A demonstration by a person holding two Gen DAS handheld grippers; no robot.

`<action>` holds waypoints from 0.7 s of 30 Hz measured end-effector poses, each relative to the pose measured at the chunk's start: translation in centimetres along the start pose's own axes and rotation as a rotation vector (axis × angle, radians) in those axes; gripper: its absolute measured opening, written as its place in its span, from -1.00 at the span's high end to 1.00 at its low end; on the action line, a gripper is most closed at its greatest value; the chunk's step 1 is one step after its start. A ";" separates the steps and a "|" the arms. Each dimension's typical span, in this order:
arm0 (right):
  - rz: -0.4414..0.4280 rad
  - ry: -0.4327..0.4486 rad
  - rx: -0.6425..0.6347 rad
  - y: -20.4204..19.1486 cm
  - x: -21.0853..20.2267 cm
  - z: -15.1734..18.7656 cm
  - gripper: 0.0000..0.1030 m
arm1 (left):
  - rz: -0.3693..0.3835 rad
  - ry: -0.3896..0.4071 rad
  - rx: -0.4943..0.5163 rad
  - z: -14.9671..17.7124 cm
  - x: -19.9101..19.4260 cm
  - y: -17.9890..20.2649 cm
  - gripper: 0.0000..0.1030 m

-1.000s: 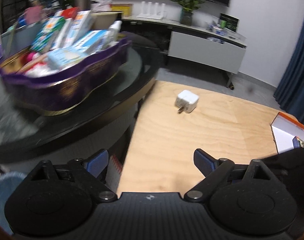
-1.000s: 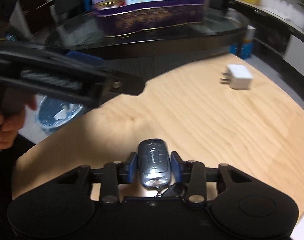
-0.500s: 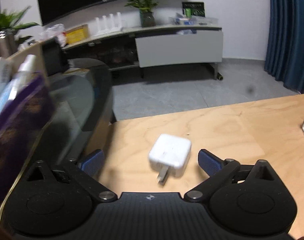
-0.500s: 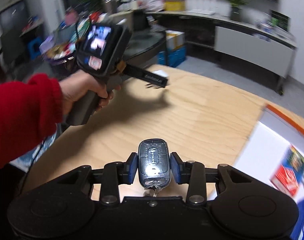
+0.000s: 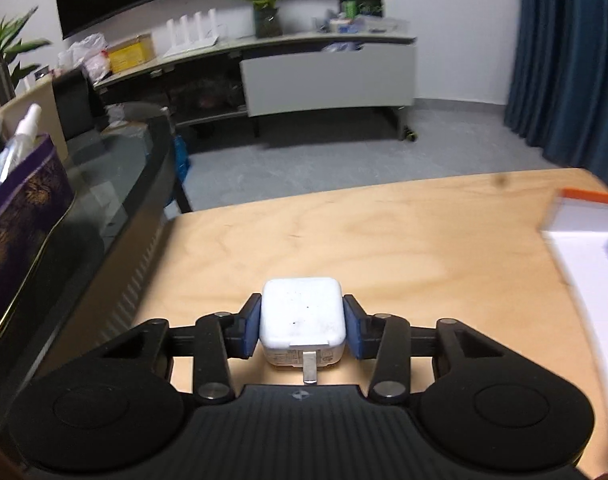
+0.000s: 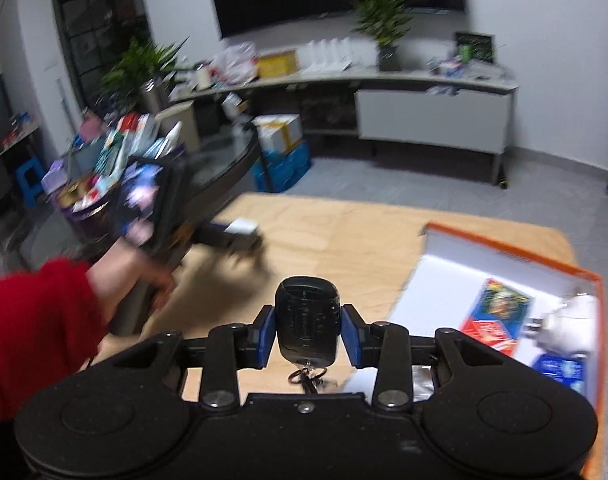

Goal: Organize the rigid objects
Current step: 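Grasp the white cube charger with left gripper while right carries key fob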

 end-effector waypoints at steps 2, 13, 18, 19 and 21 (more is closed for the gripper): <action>0.020 0.025 0.030 1.2 -1.4 -0.1 0.15 | 0.024 0.022 -0.004 0.5 -2.9 1.8 0.17; 0.183 0.166 0.150 6.9 -10.8 0.3 0.15 | 0.191 0.144 0.023 0.3 -14.9 14.4 0.17; 0.230 0.200 0.185 8.5 -13.5 1.0 0.15 | 0.254 0.175 0.044 -0.2 -16.9 18.4 0.17; 0.237 0.203 0.190 8.8 -13.9 1.2 0.15 | 0.260 0.177 0.050 -0.3 -17.1 18.9 0.17; 0.242 0.205 0.199 9.2 -14.4 1.5 0.15 | 0.256 0.178 0.061 -0.5 -17.1 19.8 0.17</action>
Point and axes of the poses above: each gripper's, at about its wrist camera, not at the fingertips, and x roughly the way its jaws point, y to its right, z to its underside, the point moved 5 cm from there along x, roughly the way its jaws point, and after that the axes turned 3 degrees about x, right-handed, at the moved point
